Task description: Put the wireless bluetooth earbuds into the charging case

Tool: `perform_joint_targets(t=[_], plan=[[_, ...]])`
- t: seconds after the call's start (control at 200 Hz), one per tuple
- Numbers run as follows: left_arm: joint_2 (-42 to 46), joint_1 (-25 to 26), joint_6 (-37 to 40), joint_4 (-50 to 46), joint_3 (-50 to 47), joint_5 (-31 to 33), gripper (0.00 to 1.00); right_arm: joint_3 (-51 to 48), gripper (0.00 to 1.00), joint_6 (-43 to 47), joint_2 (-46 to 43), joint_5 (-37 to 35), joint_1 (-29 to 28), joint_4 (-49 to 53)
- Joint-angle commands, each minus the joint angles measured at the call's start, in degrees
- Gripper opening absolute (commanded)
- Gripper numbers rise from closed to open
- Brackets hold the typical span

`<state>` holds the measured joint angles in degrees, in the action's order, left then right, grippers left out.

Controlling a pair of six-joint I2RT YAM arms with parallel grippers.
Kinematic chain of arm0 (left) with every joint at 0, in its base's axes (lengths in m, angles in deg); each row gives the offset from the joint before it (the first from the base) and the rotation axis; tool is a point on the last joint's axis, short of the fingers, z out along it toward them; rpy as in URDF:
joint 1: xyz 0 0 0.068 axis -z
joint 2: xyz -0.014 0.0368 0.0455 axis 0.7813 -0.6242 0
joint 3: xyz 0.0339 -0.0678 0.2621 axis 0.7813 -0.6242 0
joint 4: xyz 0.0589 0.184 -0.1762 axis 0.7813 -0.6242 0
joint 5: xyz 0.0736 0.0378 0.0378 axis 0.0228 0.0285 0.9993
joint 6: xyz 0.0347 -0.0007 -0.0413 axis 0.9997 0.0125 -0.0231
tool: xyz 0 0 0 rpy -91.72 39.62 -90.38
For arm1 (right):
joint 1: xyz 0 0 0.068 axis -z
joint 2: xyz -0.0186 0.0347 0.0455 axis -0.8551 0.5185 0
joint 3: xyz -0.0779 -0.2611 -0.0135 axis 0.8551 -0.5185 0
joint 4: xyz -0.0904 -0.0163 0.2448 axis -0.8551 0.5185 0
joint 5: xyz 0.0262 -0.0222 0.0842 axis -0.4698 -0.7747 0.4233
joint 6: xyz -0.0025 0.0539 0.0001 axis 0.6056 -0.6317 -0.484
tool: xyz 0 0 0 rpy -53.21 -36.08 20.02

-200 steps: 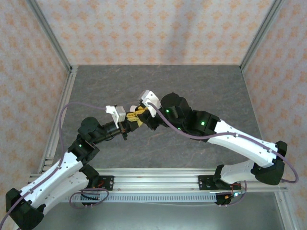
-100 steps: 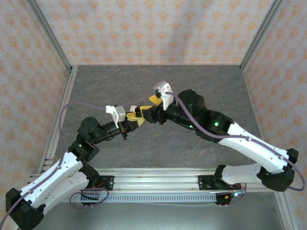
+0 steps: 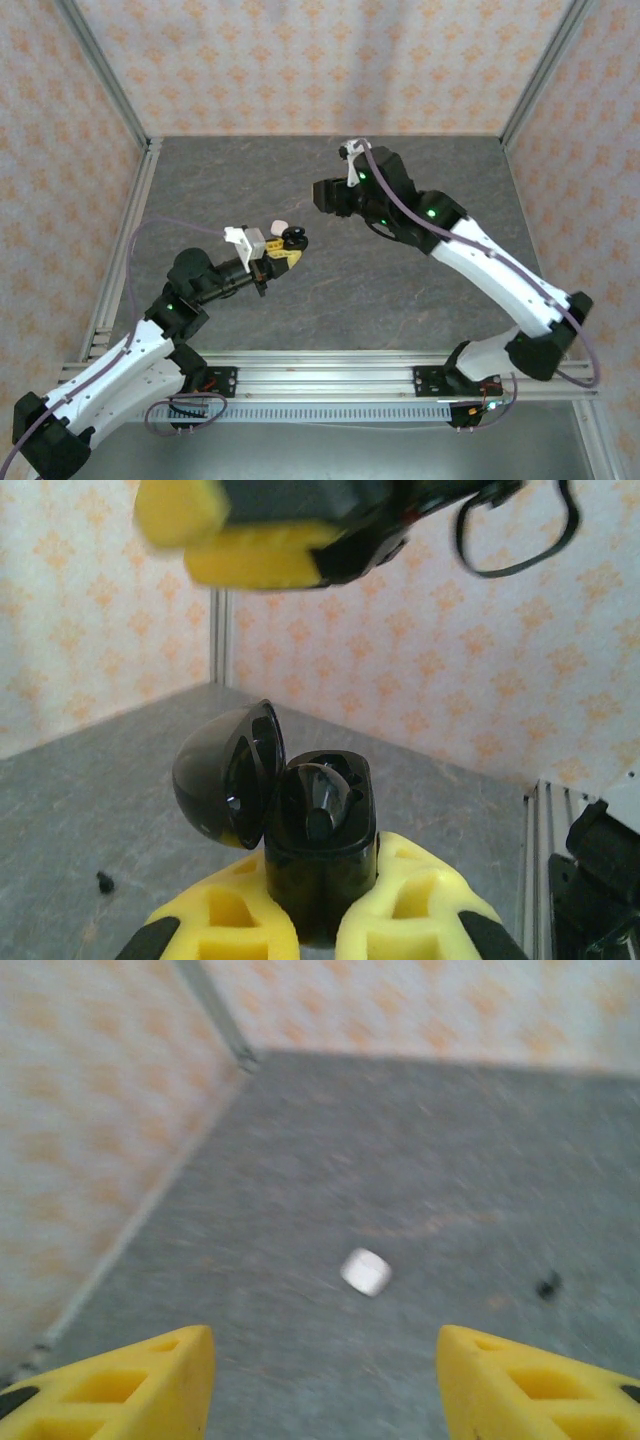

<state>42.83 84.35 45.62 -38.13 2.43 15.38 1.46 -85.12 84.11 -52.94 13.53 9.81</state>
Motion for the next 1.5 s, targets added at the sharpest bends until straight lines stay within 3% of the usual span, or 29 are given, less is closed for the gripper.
perform_joint_targets(t=[0.0,0.235,0.54,0.756,0.926,1.341,1.496], plan=[[-0.4,0.0,0.6,2.2,-3.1,2.1,0.00,-3.2,0.58,-7.5,4.5,1.8,3.7,5.6],[-1.6,0.2,-0.4,4.5,-7.6,4.0,0.00,0.7,0.53,-8.3,20.8,5.1,10.7,6.6],[-1.2,0.2,2.8,1.0,-7.2,5.4,0.00,22.4,0.45,-4.3,44.0,4.2,15.3,17.2],[-3.3,0.2,4.7,0.1,-5.7,4.9,0.00,34.7,0.33,-0.1,54.5,4.0,16.8,19.4],[-5.5,0.2,5.3,0.4,-4.8,4.2,0.00,44.9,0.26,2.8,62.7,8.2,17.8,22.6],[-3.1,0.2,5.7,-2.8,-5.0,3.6,0.00,47.4,0.23,7.2,66.2,12.4,20.4,28.6],[-2.8,0.3,4.3,-1.8,-5.4,3.4,0.00,41.8,0.21,8.8,63.0,11.9,20.4,30.8]])
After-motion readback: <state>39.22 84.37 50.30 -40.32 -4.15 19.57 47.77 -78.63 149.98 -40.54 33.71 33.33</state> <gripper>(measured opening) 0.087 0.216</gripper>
